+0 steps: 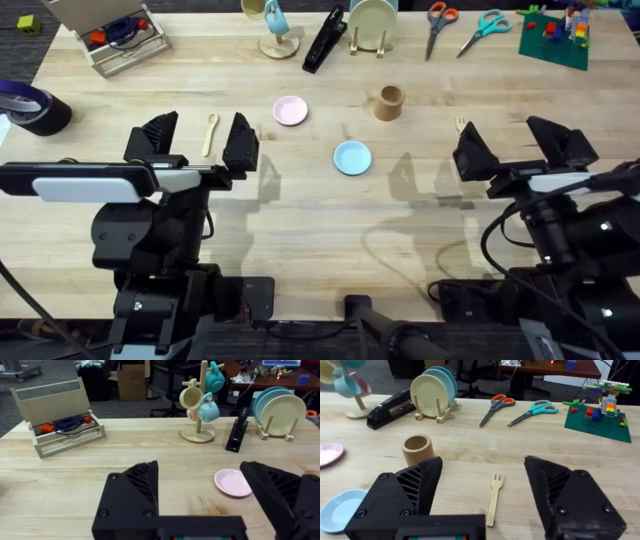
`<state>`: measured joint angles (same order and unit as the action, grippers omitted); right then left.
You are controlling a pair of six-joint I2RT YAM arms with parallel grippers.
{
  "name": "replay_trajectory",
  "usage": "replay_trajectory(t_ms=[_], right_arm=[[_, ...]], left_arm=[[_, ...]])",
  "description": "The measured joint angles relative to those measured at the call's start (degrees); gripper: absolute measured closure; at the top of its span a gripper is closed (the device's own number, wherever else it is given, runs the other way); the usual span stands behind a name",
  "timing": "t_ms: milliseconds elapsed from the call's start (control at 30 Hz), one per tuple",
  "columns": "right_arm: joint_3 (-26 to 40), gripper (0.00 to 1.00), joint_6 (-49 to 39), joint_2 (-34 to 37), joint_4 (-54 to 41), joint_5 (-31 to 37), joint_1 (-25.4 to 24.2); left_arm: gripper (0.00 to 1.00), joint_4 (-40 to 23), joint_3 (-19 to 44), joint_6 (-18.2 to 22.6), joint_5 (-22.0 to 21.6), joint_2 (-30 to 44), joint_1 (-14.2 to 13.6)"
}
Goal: Pick up a utensil and set it on the pink plate, then put the other utensil in the container.
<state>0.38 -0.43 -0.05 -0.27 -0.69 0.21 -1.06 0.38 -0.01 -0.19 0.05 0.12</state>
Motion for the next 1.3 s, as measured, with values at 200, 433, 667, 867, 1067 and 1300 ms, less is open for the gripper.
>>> replay_trajectory(t_ms=[200, 433, 667, 867, 1067, 1300], right_arm=[[0.00, 0.008, 0.00, 0.00, -0.24, 0.00, 0.00], [0.00, 0.007, 0.00, 0.00, -0.24, 0.00, 0.00], [0.02, 0.007, 0.00, 0.00, -0.26, -0.04, 0.00], [0.02, 0.007, 0.00, 0.00, -0.26, -0.11, 0.00], [0.09, 0.007, -0.31, 0.00, -0.37, -0.11, 0.00], [4.11, 0.007, -0.87, 0.04, -4.35, -0.20, 0.00]], left_arm=[[0.007, 0.00, 0.00, 0.00, 0.24, 0.00, -0.22], [0.007, 0.00, 0.00, 0.00, 0.39, 0.00, -0.22], [0.007, -0.24, 0.00, 0.00, 0.39, 0.00, -0.22], [0.006, 0.65, 0.00, 0.02, 0.40, 0.00, -0.22], [0.006, 1.85, 0.11, 0.02, 0.42, 0.00, -0.22], [0.006, -4.95, 6.51, 0.02, 0.42, 0.00, -0.22]])
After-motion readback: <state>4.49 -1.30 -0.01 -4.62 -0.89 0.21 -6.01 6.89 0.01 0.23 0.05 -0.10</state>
